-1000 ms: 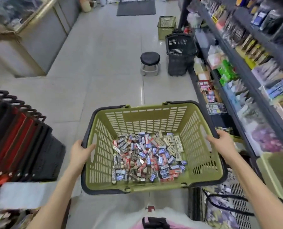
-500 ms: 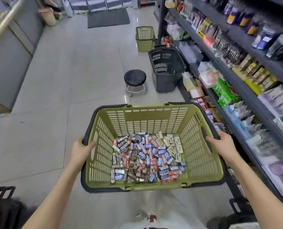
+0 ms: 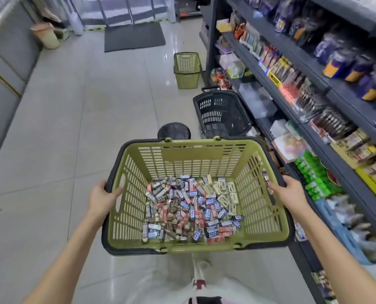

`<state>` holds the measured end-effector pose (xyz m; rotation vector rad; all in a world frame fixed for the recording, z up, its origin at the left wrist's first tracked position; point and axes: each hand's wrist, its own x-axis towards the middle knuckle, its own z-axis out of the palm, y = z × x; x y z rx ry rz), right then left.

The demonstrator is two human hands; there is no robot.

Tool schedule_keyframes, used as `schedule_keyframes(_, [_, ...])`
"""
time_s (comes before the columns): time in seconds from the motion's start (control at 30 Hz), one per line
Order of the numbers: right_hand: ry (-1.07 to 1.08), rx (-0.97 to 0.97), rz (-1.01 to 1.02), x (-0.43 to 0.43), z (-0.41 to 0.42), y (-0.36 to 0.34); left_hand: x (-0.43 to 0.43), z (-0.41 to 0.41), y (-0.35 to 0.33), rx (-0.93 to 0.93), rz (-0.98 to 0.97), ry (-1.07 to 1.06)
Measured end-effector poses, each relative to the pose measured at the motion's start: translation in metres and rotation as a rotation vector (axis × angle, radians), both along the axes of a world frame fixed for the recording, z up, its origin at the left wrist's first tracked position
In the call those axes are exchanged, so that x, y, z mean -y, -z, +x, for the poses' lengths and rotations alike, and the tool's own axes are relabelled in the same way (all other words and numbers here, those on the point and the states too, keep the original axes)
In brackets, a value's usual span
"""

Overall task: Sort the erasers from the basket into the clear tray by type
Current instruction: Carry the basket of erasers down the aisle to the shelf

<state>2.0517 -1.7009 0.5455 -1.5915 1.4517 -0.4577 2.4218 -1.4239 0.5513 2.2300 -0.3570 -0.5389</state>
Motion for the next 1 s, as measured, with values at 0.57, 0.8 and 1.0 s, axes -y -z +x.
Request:
schedule_keyframes(0.57, [0.38,-0.008,-0.03,0.211,0.227,0.014,0.367,0.3,-0.001,0.059,0.065,0.379])
schedule_keyframes(0.8, [0.509,0.012,-0.006,0.294,0.267,0.02,0.512,0.35,-0.003,0.076,0.087,0.515])
schedule_keyframes(1.0, [0.604,0.003,0.03,0.376,0.278,0.033,0.623,0.357,0.003,0.097,0.111,0.582])
